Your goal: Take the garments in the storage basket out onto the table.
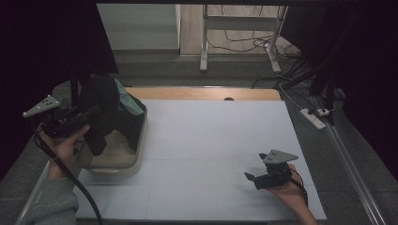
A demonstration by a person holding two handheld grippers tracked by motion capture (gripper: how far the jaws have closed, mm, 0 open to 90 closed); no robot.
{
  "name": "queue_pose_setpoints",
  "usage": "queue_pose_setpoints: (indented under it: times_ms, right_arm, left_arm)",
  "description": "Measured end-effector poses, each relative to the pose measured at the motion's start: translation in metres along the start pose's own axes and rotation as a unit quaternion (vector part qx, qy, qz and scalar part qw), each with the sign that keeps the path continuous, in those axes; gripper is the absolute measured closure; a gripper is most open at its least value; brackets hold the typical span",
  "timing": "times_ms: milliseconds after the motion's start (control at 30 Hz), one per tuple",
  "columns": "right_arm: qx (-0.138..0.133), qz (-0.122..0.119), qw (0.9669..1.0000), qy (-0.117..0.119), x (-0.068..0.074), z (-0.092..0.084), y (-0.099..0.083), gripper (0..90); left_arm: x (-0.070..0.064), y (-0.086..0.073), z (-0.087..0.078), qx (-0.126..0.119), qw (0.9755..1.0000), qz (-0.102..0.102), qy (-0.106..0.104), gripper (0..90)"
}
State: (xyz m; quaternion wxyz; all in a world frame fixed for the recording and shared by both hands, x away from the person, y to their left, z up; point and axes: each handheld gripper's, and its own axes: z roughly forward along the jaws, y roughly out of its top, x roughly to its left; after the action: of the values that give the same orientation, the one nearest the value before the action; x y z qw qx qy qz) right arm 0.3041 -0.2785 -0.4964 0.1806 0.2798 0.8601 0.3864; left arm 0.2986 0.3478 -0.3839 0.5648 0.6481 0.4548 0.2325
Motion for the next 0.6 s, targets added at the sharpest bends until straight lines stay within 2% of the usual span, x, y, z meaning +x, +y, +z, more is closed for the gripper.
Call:
queue_pose_setpoints:
  times_ms: [233,600]
  right_arm:
    - [-0.002,0.001,1.0000,0.000,0.001,0.000,0.000,7.0]
    - [0.005,0.001,1.0000,0.000,0.000,0.002,0.000,7.0]
  left_arm:
    - [-0.001,0.003,-0.007,-0.020,0.9998,-0.004,-0.007,55.3]
    - [-0.012,0.011,-0.013,-0.045,0.9987,-0.002,-0.024,55.4]
